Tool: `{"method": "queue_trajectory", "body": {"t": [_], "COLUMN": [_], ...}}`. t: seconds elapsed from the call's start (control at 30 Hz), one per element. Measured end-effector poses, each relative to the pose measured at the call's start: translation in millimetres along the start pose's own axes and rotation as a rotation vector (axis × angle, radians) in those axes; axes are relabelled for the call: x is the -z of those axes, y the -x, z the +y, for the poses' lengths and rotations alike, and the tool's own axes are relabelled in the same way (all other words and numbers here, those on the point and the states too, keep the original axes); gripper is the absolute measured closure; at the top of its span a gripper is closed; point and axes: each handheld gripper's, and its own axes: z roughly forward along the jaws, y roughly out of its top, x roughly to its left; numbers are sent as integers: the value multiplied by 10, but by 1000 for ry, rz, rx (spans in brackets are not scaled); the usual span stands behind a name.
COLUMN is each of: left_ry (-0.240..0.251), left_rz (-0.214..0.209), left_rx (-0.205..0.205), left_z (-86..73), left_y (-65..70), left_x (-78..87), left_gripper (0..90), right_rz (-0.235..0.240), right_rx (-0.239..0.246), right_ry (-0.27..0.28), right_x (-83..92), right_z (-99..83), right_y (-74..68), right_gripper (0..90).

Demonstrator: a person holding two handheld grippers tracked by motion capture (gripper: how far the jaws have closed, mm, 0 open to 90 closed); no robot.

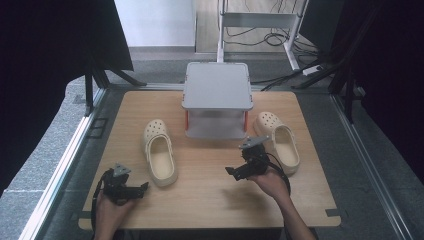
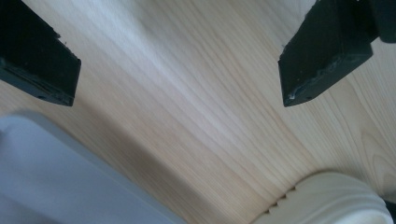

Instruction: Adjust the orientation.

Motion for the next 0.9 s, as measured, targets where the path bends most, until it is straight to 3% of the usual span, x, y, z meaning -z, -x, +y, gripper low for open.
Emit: {"method": "queue_trajectory", "body": {"t": [0.5,0.9], "left_ry": [-3,-1], "left_rz": [-3,-5], "left_rx": [-7,-10], "left_z": [0,0], "left_y": [0,1], "left_x": [2,1], "left_gripper": [0,0], "right_rz": [41,66], "right_rx": [-13,5], "right_ry": [-29,-31], "right_x": [-342,-657], "right_z": [534,890], "right_y": [-170,-269], "right_gripper": [31,65]}}
